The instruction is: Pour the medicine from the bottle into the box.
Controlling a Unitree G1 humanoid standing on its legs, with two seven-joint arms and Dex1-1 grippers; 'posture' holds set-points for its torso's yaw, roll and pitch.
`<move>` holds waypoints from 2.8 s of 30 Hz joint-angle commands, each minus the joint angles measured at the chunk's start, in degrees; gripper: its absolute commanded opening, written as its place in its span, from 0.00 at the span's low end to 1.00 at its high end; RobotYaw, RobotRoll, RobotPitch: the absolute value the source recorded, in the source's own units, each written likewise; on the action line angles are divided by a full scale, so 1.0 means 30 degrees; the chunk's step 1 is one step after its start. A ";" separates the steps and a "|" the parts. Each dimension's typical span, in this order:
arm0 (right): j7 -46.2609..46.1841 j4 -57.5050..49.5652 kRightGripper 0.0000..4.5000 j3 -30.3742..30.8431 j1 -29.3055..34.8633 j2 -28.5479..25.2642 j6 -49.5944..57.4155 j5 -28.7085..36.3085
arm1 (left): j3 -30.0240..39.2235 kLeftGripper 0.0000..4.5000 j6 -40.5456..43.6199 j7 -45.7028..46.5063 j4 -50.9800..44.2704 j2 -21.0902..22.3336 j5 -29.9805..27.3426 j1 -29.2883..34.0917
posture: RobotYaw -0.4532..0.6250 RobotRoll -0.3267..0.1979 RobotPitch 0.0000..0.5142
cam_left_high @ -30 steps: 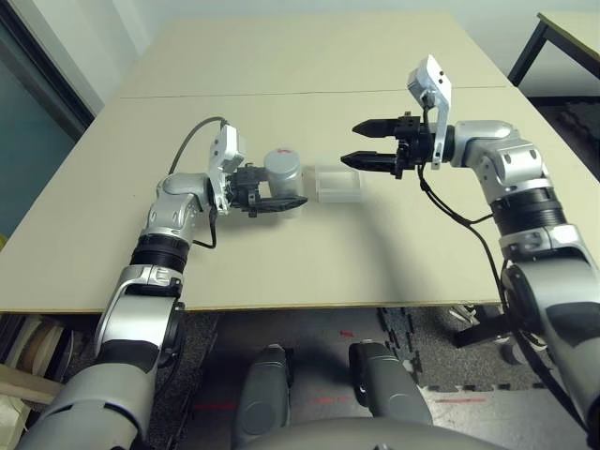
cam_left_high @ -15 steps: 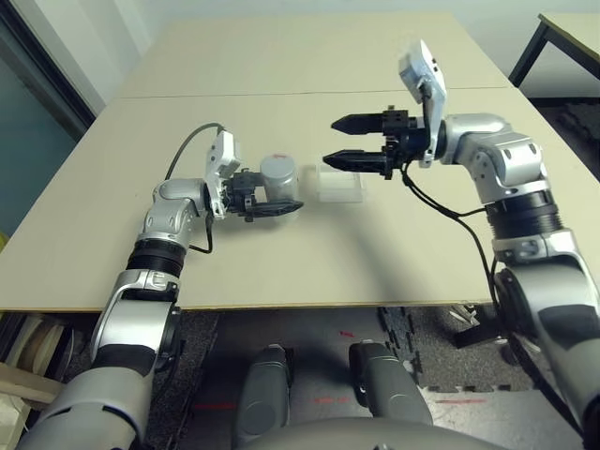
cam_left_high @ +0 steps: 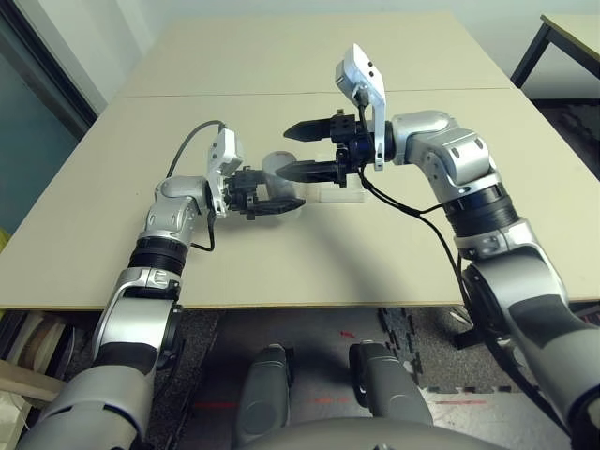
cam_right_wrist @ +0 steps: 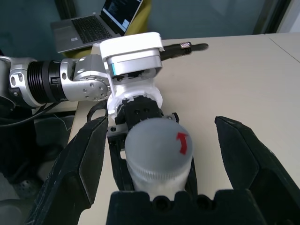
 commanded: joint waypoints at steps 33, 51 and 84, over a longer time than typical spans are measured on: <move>0.0098 0.1202 1.00 -0.0282 0.0634 -0.0838 -0.1058 -0.0928 | 0.0134 0.60 0.0048 0.0258 -0.0194 0.0081 0.0064 0.0358 | 0.33 0.62 0.19; 0.0112 -0.1289 1.00 -0.0888 0.1682 -0.2740 0.0959 0.0111 | 0.0228 0.60 -0.0064 0.0260 0.0061 0.0182 0.0081 0.0292 | 0.33 0.62 0.18; -0.0590 0.0575 1.00 0.0722 0.0163 0.0935 -0.1100 -0.1005 | 0.0077 0.60 -0.0039 0.0097 0.0091 0.0014 0.0087 0.0130 | 0.34 0.62 0.17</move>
